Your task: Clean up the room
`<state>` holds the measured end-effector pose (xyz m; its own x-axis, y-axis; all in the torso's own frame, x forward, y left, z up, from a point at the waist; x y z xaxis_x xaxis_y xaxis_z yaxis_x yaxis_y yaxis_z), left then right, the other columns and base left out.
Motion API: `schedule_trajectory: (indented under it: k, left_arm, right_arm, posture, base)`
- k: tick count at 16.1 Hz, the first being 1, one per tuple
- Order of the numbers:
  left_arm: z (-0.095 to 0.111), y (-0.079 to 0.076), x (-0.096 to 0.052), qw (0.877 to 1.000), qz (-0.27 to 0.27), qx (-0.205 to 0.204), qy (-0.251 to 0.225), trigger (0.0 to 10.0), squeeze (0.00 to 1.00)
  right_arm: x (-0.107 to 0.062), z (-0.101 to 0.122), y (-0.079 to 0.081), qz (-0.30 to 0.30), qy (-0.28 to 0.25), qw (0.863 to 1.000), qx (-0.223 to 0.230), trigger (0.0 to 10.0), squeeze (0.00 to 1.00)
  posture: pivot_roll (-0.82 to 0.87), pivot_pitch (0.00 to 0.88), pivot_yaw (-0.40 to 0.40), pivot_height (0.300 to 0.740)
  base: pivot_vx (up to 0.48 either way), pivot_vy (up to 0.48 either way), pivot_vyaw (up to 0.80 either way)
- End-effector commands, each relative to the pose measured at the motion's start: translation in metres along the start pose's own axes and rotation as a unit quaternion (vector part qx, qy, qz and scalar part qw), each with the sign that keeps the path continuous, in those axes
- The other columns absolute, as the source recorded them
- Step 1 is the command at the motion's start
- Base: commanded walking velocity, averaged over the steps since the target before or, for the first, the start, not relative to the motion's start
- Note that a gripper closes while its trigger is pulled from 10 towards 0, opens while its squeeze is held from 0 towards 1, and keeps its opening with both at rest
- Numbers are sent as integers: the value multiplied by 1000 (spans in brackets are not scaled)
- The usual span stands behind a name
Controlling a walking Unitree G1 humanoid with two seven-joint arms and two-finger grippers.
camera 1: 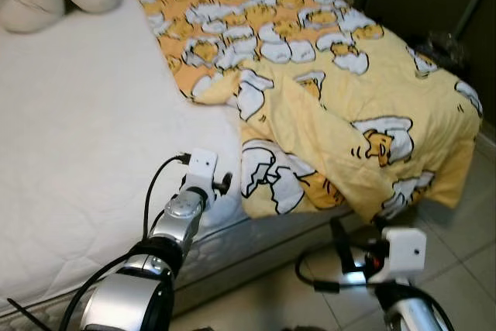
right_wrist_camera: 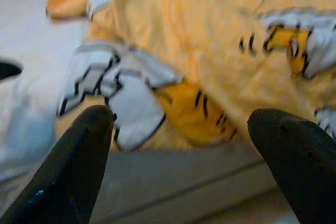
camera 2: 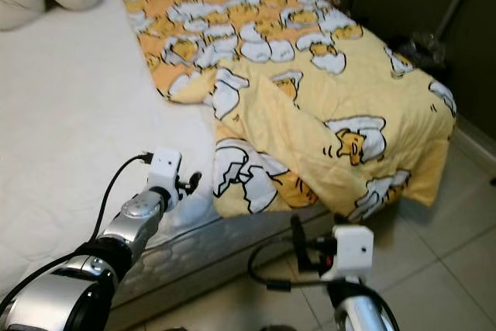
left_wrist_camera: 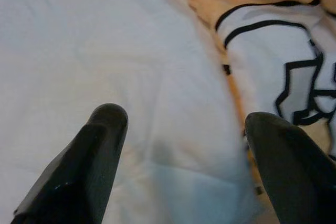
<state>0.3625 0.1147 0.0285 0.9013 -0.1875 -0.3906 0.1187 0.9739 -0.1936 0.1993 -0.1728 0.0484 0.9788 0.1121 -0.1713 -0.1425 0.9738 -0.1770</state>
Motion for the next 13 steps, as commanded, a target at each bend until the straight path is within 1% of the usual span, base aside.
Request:
schedule_trajectory:
  k: [1, 2, 3, 4, 5, 7, 8, 10, 11, 13]
  left_arm:
    - [-3, 0, 0, 1000, -7, -22, 6, 10000, 0]
    - [-2, -1, 0, 999, -12, -37, 6, 10000, 0]
    - [-2, -4, 1, 999, -21, -40, 7, 10000, 0]
    - [-2, -9, 1, 999, -37, -35, 9, 10000, 0]
    - [-3, -13, 1, 998, -48, -31, 9, 10000, 0]
    - [-7, -27, 1, 997, -77, -18, 15, 10000, 0]
    - [-12, -40, 1, 995, -97, -6, 22, 10000, 0]
    - [-14, -50, 1, 994, -107, -14, 27, 10000, 0]
    - [-12, -64, 2, 992, -122, -26, 25, 10000, 0]
    - [-11, -71, 2, 991, -130, -28, 24, 10000, 0]
  right_arm:
    - [-4, 1, 5, 15, 3, 1000, 2, 10000, 0]
    - [-9, 0, 7, 20, 7, 1000, 0, 10000, 0]
    - [-14, -1, 9, 23, 12, 1000, 0, 10000, 0]
    - [-21, -2, 11, 25, 20, 999, 1, 10000, 0]
    - [-26, -4, 12, 26, 25, 999, 2, 10000, 0]
    - [-35, -4, 19, 33, 34, 999, 4, 10000, 0]
    - [-41, -2, 23, 38, 38, 999, 5, 10000, 0]
    - [-46, 0, 25, 40, 41, 998, 5, 10000, 0]
    - [-51, 1, 25, 43, 45, 998, 2, 10000, 0]
    - [-54, 1, 24, 43, 50, 998, 1, 10000, 0]
  posture:
    - [-261, 183, 70, 740]
    - [-263, 188, 72, 740]
    - [-274, 206, 78, 740]
    - [-288, 239, 87, 740]
    - [-288, 239, 87, 740]
    - [-302, 261, 93, 740]
    - [-313, 274, 88, 740]
    - [-334, 291, 88, 740]
    - [-348, 301, 86, 740]
    - [-354, 305, 84, 740]
  base:
    - [0, 0, 0]
    - [0, 0, 0]
    - [0, 0, 0]
    - [0, 0, 0]
    - [0, 0, 0]
    - [0, 0, 0]
    - [0, 0, 0]
    - [0, 0, 0]
    - [0, 0, 0]
    - [0, 0, 0]
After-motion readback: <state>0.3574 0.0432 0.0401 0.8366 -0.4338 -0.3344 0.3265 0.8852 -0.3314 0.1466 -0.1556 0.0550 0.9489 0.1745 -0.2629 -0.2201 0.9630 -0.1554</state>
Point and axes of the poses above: a point about 5 cm out from each wrist's last joint towards the gripper, its own x axis pointing out of the wrist towards the gripper, its own z axis along the axis of the wrist's last joint, y = z × x, the point moved 3 cm from there along x, pointing out of the wrist towards the gripper, and after that the axes turned 13 degrees about -x, right-handed, at the moved point
